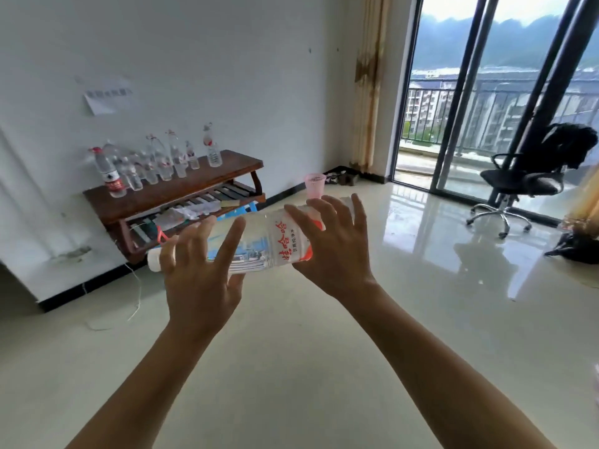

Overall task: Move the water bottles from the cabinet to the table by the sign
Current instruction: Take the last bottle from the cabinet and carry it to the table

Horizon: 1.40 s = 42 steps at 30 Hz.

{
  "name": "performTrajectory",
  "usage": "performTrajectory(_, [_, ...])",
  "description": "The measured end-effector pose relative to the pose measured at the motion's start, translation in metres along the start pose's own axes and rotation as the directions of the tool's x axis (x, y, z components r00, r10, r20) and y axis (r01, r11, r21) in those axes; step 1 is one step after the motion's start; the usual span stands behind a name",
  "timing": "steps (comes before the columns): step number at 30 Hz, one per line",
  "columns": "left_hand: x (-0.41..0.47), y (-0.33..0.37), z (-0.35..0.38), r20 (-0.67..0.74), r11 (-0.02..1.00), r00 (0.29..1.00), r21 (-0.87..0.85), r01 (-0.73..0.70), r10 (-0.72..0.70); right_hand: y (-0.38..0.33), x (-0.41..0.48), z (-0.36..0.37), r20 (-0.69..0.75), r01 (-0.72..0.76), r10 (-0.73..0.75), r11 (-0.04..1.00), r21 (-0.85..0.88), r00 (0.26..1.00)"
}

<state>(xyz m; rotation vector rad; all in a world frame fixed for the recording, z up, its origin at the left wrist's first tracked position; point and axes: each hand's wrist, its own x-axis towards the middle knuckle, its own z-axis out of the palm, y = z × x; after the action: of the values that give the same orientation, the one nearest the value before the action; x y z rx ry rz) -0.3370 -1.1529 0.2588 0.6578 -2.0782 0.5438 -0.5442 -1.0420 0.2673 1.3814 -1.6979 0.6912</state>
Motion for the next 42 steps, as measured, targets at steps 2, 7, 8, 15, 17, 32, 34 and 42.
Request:
performTrajectory(2, [0.004,-0.033,0.025,-0.002,0.997,0.998,0.053,0.058,-0.058,-0.012,0.027,0.048,0.022,0.035,-0.037,0.997,0.062,0.999])
performTrajectory(7, [0.021,-0.113,0.103,-0.015,0.983,0.992,0.137,0.126,-0.125,-0.031,0.092,0.169,-0.020,0.155,-0.154,0.978,0.136,0.988])
performTrajectory(8, [0.027,-0.137,0.128,-0.011,0.980,0.991,0.149,0.134,-0.134,-0.037,0.110,0.205,-0.030,0.172,-0.169,0.974,0.149,0.985])
performTrajectory(15, [0.100,-0.247,0.248,0.035,0.981,0.988,0.131,0.145,-0.150,-0.039,0.207,0.356,-0.047,0.159,-0.153,0.969,0.189,0.987])
performTrajectory(17, [0.128,-0.275,0.296,0.046,0.982,0.987,0.120,0.147,-0.154,-0.028,0.236,0.403,-0.033,0.122,-0.118,0.976,0.183,0.992])
performTrajectory(32, [0.299,-0.397,0.638,0.185,0.991,0.978,0.111,0.077,-0.097,0.090,0.386,0.753,0.077,0.001,-0.021,0.965,0.261,0.997])
performTrajectory(34, [0.317,-0.420,0.665,0.195,0.984,0.973,0.148,0.094,-0.123,0.092,0.413,0.790,0.080,0.020,-0.045,0.957,0.290,0.996])
performTrajectory(42, [0.349,-0.534,0.767,0.215,0.953,0.939,0.199,0.228,-0.270,0.059,0.510,0.951,0.152,0.103,-0.176,0.911,0.399,0.973])
